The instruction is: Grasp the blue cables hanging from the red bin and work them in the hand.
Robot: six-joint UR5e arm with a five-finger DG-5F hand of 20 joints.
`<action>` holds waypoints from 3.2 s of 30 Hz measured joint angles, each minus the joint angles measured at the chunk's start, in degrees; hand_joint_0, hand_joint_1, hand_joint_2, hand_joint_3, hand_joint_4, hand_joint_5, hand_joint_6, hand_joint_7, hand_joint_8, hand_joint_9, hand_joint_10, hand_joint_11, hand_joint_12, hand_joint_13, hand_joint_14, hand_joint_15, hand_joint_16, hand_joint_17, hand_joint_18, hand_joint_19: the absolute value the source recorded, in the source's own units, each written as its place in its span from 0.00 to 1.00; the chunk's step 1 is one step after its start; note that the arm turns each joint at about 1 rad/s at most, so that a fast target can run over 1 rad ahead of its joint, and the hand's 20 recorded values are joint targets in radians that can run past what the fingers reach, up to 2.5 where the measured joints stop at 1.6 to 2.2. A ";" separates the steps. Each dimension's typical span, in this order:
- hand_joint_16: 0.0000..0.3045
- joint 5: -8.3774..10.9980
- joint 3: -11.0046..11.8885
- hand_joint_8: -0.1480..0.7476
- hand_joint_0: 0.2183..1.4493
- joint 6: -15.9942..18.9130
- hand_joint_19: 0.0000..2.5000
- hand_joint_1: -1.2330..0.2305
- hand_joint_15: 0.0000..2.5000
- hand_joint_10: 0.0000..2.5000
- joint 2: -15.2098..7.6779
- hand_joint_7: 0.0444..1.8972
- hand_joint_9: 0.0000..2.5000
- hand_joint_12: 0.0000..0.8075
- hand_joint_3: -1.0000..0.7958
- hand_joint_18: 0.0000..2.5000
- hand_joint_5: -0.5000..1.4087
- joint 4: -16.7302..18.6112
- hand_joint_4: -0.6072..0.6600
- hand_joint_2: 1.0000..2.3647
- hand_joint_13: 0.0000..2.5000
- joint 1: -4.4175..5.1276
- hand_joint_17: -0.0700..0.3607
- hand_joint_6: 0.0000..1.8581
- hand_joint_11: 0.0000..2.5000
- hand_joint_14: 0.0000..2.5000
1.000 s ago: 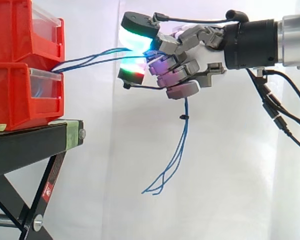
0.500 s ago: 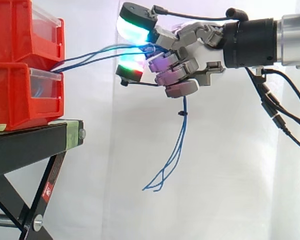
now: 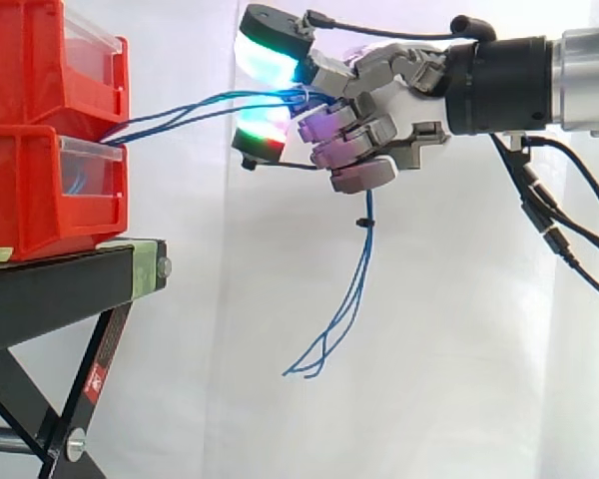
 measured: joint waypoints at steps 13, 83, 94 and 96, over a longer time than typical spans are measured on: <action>0.18 -0.16 0.00 0.58 0.51 -1.17 0.56 0.36 0.58 1.00 0.00 0.81 0.47 0.51 0.21 0.68 0.58 1.54 0.66 0.01 0.54 -0.07 0.45 0.03 1.00 0.95; 0.27 -1.37 0.00 0.69 0.44 -1.12 0.47 0.34 0.46 1.00 0.02 0.51 0.14 0.67 0.59 0.56 0.22 1.25 0.72 0.49 0.35 -0.40 0.59 0.43 0.93 1.00; 0.20 -1.72 0.00 0.63 0.66 -0.35 0.50 0.29 0.50 1.00 0.03 0.59 0.08 0.58 0.14 0.46 0.22 1.33 0.66 0.01 0.27 -0.48 0.47 0.28 0.95 1.00; 0.19 -1.74 0.03 0.63 0.69 -0.09 0.49 0.29 0.49 1.00 0.03 0.59 0.08 0.58 0.13 0.46 0.22 1.27 0.67 0.01 0.28 -0.51 0.47 0.27 0.95 1.00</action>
